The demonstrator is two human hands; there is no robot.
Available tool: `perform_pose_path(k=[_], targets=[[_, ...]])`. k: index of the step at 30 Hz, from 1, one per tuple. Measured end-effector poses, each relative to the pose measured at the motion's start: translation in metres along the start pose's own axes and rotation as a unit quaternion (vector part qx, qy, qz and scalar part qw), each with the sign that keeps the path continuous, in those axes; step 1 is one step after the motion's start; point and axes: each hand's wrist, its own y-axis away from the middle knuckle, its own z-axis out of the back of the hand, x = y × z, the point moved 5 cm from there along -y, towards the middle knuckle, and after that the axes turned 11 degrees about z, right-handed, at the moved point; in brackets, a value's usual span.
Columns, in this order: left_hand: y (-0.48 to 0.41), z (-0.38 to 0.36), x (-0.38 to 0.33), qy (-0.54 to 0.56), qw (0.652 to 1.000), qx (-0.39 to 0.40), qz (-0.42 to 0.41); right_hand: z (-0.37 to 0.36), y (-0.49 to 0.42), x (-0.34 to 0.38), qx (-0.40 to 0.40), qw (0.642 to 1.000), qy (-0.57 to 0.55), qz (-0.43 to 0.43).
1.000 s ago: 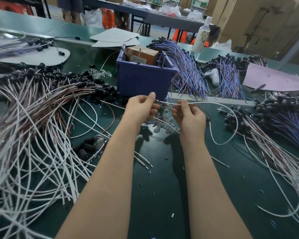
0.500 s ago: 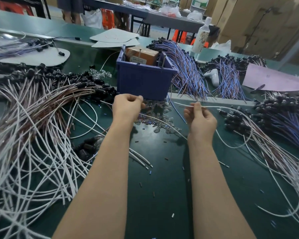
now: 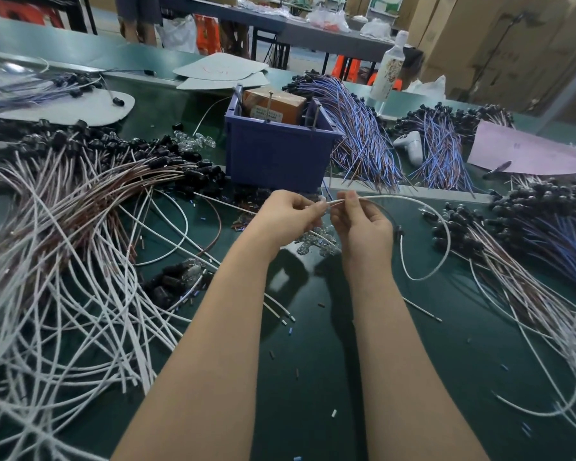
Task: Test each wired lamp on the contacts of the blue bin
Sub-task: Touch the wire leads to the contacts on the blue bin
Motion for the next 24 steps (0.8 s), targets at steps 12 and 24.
perform_pose_path(k=[12,24], targets=[[-0.003,0.039,0.005,-0.089,0.970,-0.224,0.021,0.014,-0.003,0.002,-0.107,0.988,-0.104,-0.044],[0.008,-0.026,-0.021,-0.079,0.994,-0.048,-0.061,-0.014,0.008,-0.012,-0.094,0.975,-0.136,-0.150]])
